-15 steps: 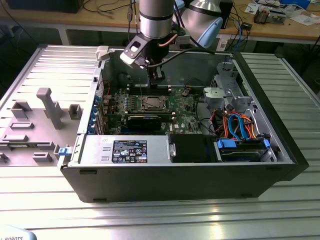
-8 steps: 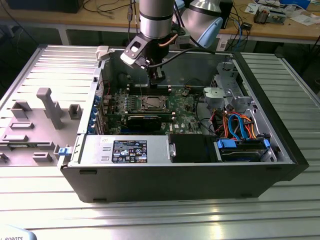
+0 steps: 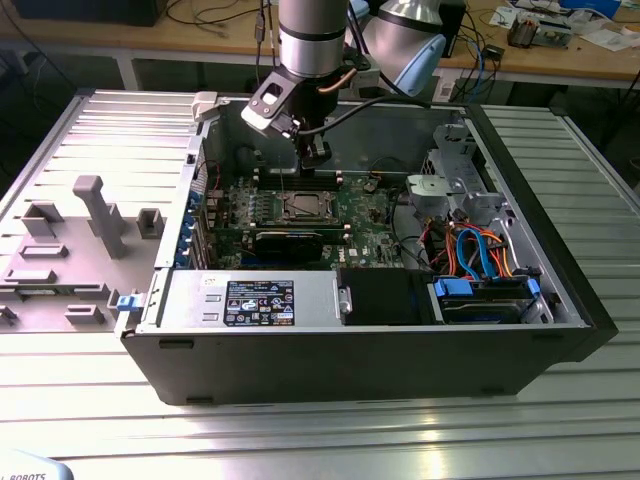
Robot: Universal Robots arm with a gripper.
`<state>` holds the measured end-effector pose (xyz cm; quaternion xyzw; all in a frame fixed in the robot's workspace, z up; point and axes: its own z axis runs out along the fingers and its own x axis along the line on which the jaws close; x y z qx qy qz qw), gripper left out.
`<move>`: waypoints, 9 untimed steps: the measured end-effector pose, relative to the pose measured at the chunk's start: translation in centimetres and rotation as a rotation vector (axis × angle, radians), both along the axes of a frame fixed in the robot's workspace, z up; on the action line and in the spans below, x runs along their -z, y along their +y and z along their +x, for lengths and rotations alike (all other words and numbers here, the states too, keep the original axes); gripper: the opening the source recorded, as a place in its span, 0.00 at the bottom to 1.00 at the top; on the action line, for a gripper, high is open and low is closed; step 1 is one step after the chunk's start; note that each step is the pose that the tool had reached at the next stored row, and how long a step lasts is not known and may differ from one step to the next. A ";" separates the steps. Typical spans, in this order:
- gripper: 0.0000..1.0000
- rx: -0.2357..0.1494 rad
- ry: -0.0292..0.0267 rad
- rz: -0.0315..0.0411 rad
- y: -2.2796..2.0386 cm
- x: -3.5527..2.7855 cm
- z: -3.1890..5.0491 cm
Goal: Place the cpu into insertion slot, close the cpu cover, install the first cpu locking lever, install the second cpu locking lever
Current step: 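Install the first cpu locking lever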
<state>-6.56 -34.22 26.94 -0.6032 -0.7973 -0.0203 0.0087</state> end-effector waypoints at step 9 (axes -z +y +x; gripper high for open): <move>0.11 -0.008 0.0000 0.0000 0.00 0.00 0.00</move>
